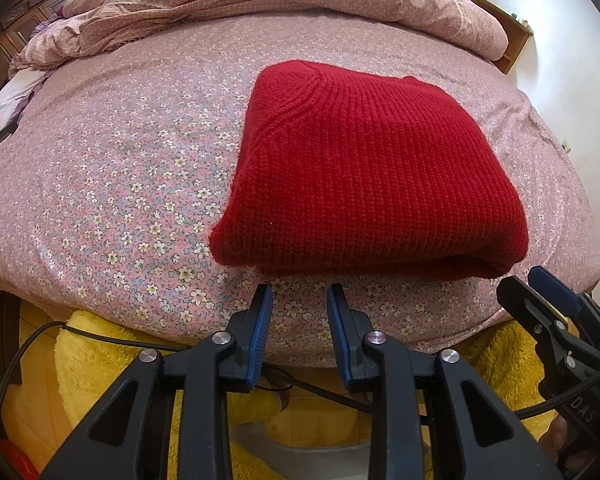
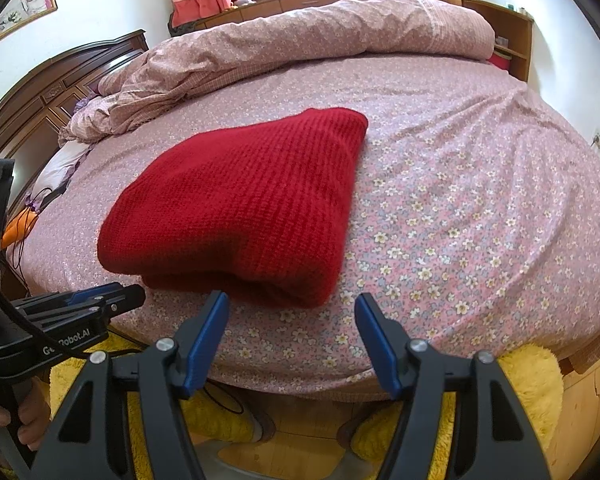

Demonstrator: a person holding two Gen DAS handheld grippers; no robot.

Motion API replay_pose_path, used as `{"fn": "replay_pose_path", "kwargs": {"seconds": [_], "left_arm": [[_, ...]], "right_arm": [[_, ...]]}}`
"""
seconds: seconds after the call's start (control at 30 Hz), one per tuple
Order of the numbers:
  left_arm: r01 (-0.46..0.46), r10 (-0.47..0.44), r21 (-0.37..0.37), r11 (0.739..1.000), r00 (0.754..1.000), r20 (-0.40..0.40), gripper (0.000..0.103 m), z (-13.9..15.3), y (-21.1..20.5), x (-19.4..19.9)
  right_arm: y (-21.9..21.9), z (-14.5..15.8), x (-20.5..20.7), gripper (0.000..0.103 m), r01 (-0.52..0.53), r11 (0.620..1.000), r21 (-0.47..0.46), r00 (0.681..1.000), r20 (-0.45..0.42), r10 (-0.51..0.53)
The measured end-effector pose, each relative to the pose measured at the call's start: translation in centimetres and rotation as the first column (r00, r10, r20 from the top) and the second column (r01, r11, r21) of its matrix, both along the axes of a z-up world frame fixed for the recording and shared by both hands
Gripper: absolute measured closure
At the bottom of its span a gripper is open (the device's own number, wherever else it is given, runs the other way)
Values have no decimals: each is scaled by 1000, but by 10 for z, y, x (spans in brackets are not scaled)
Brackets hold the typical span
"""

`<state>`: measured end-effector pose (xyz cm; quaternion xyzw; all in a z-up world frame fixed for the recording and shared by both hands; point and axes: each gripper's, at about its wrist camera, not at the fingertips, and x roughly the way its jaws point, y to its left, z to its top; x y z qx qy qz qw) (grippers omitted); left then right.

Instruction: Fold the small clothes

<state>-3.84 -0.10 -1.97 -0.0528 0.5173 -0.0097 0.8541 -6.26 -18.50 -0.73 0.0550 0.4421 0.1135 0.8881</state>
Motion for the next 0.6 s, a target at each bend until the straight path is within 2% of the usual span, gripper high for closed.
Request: {"fn": "replay_pose_path", "kwargs": {"seconds": [0.6], "left_arm": [[-10, 10, 5, 1000, 1000, -6, 82, -1, 0, -1]], "right_arm": [[3, 0, -1, 34, 0, 1000, -5, 1000, 1, 0]]}}
